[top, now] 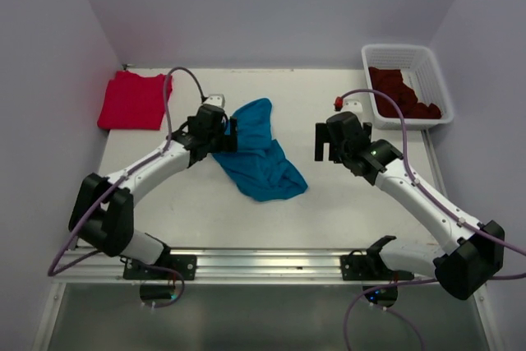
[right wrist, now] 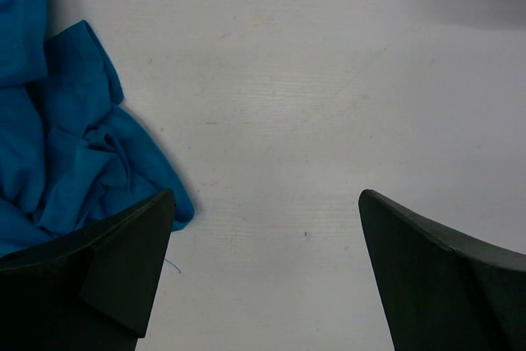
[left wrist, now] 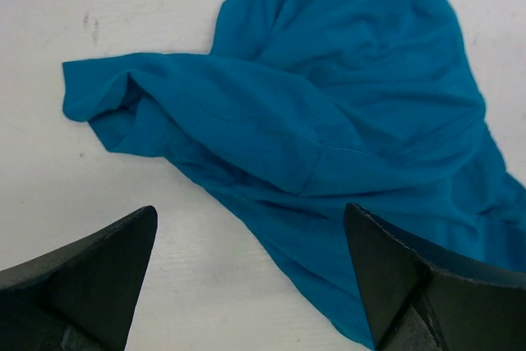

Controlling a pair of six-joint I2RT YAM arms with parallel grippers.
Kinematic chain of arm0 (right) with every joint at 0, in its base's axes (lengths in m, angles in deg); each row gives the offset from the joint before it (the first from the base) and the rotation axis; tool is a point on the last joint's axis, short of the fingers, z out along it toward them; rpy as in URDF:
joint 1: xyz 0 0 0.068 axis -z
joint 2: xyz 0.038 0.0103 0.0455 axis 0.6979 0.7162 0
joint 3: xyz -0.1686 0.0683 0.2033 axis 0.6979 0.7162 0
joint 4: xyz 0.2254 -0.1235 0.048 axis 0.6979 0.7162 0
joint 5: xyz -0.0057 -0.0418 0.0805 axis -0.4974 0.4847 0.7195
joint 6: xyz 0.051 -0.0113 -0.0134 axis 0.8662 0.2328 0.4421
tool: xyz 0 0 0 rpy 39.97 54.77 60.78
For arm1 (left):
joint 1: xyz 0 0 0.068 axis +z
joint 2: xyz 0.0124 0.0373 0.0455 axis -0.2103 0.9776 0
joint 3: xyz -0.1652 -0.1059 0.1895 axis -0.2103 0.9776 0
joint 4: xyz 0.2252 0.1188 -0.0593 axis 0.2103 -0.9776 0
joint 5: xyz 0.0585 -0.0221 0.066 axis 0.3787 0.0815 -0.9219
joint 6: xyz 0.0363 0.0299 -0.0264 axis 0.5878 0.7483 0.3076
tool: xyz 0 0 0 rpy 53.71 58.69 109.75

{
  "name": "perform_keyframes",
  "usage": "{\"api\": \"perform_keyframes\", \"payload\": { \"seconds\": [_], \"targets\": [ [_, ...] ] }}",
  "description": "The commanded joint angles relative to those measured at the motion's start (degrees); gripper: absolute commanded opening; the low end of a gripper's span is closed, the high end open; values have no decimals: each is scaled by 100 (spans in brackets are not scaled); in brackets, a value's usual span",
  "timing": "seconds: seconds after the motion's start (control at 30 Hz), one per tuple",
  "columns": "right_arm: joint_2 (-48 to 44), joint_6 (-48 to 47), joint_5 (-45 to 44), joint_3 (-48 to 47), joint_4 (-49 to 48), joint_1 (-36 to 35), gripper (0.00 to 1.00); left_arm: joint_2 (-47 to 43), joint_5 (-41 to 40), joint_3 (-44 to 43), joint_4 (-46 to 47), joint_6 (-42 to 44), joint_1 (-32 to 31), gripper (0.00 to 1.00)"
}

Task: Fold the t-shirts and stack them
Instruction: Flatten the tshirt out

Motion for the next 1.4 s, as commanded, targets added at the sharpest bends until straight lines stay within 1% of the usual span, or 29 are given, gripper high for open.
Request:
{"api": "perform_keyframes", "payload": {
  "seconds": [0.0, 0.1, 0.13, 0.17, 0.3, 0.4, 0.5, 0.53, 0.6, 0.63, 0.73, 0.8, 0.9, 0.97, 1.0, 1.03, 1.07, 1.1, 1.13, 1.2, 1.23, 1.33, 1.37],
  "targets": [
    [-9, 84, 99, -92, -148, 1, 99, 624, -40, -347, 399, 964, -110, 100],
    [-27, 49, 73, -118, -95, -7, 99, 1073, -92, -602, 496, 1421, -145, 100],
    [-36, 31, 73, -118, -86, 1, 99, 1153, -179, -689, 514, 1527, -154, 100],
    [-36, 22, 73, -127, -78, -7, 99, 1223, -172, -725, 557, 1737, -180, 100],
    [-53, 14, 81, -127, -60, 1, 99, 1496, -75, -892, 689, 2107, -207, 100],
    [-45, 22, 125, -118, -86, -16, 99, 1733, -66, -997, 822, 2257, -207, 93],
    [-53, 31, 134, -110, -78, -7, 99, 1970, -31, -1147, 769, 2310, -207, 67],
    [-62, 31, 134, -101, -77, -7, 99, 2006, -31, -1208, 769, 2310, -207, 51],
    [-106, 22, 117, -110, -43, -7, 99, 2085, -40, -1252, 813, 2319, -207, 35],
    [-123, 22, 99, -101, -42, 1, 99, 2103, -109, -1279, 830, 2319, -198, 1],
    [-194, 5, 73, -83, -7, 1, 99, 2086, -277, -1323, 935, 2214, -180, 0],
    [-220, -13, 46, -75, 19, 1, 99, 1929, -399, -1332, 988, 1855, -128, 0],
    [-247, -13, 29, -31, 28, -7, 99, 1508, -391, -1174, 1208, 1108, 188, 0],
    [-247, -13, 46, 5, 19, -7, 99, 1313, -584, -1130, 1208, 582, 487, 0],
    [-247, -13, 46, 13, 10, -7, 99, 1138, -759, -1121, 1147, 361, 557, 0],
    [-238, -13, 64, 13, 10, 1, 99, 1049, -1283, -1103, 947, 80, 706, 0],
    [-220, -13, 73, 22, 2, -7, 99, 944, -1453, -1060, 849, -453, 795, 0],
    [-220, -13, 73, 31, -7, -7, 99, 725, -1568, -938, 796, -719, 891, 0],
    [-203, -13, 73, 40, -16, 1, 99, 610, -1647, -858, 726, -1148, 1101, 0],
    [-176, -22, 99, 49, -60, -7, 99, 337, -1648, -612, 664, -1511, 1391, 0],
    [-150, -22, 117, 49, -69, -7, 99, 267, -1639, -550, 515, -1844, 1463, 0],
    [-89, -39, 160, 49, -104, 1, 99, 126, -1578, -427, 111, -2294, 1692, 0],
    [-54, -39, 178, 49, -113, 1, 99, 82, -1552, -392, -4, -2391, 1718, 8]
  ]
}}
